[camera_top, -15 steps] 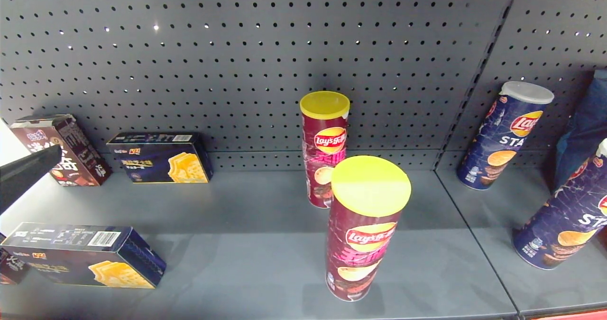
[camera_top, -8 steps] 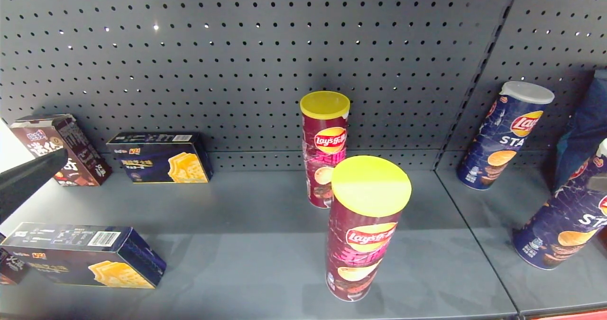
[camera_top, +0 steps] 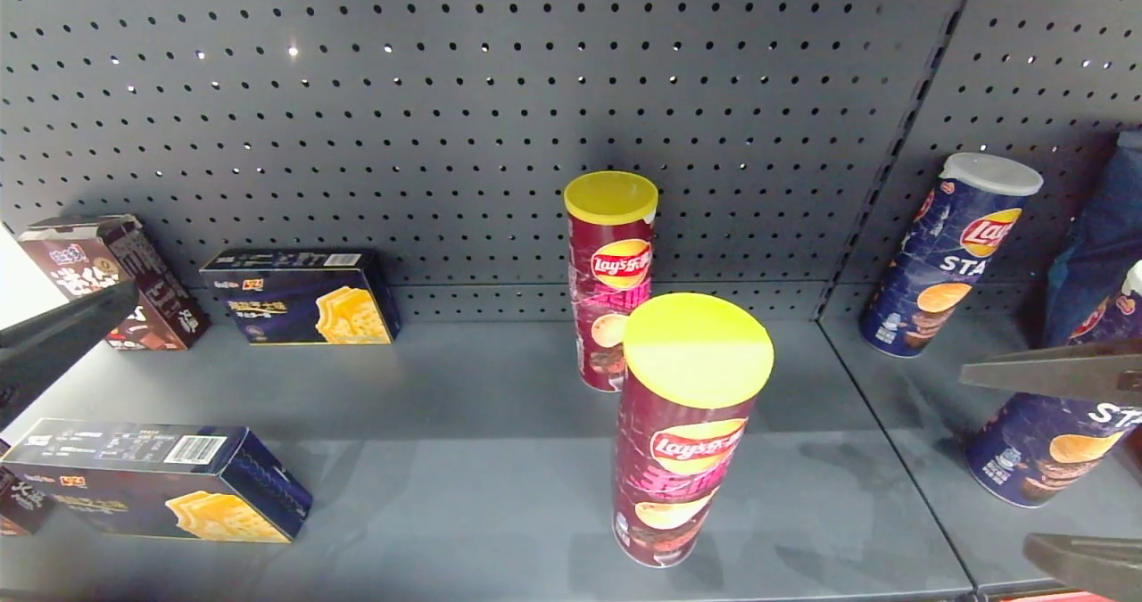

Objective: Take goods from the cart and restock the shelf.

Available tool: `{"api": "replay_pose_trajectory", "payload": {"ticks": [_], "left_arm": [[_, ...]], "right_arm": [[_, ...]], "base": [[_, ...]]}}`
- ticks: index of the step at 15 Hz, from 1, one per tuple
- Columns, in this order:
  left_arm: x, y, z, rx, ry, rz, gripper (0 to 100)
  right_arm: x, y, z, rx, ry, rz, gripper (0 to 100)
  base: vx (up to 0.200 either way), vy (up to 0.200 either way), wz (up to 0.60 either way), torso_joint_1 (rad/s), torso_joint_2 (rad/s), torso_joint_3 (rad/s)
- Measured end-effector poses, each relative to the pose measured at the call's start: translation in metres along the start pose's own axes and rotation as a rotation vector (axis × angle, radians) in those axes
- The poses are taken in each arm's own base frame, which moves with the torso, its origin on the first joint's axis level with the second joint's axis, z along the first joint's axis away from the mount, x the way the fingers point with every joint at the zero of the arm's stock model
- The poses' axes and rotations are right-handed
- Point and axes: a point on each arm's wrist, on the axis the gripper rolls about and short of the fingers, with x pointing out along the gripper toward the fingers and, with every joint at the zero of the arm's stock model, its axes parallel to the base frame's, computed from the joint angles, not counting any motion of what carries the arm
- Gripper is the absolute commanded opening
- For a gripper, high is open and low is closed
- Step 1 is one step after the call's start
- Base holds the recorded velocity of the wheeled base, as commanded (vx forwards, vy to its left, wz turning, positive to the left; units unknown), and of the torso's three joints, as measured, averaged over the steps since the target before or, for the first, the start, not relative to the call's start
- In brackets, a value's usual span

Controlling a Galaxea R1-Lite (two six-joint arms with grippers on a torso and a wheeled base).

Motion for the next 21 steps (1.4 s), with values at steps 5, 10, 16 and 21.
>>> {"api": "replay_pose_trajectory", "payload": {"ticks": [5,10,16,21], "left_arm": [[0.000,0.001,0.001,-0.009,-0.003,0.009,100],[-0.001,0.001,0.001,-0.012,-0.004,0.010,100],[-0.001,0.001,0.000,-0.013,-0.003,0.009,100],[-0.003,0.001,-0.002,-0.011,-0.001,0.008,100]], "right_arm": [[0.035,-0.006,-0.010,0.035,0.121,-0.032,100],[0.071,-0.014,-0.029,0.084,0.192,-0.080,100],[0.077,-0.029,-0.052,0.170,0.279,-0.217,100],[0.087,-0.037,-0.057,0.196,0.310,-0.275,100]], "base": [[0.000,0.000,0.00,0.000,0.00,0.000],[0.000,0.000,0.00,0.000,0.00,0.000],[0.000,0.000,0.00,0.000,0.00,0.000],[0.000,0.000,0.00,0.000,0.00,0.000]]}}
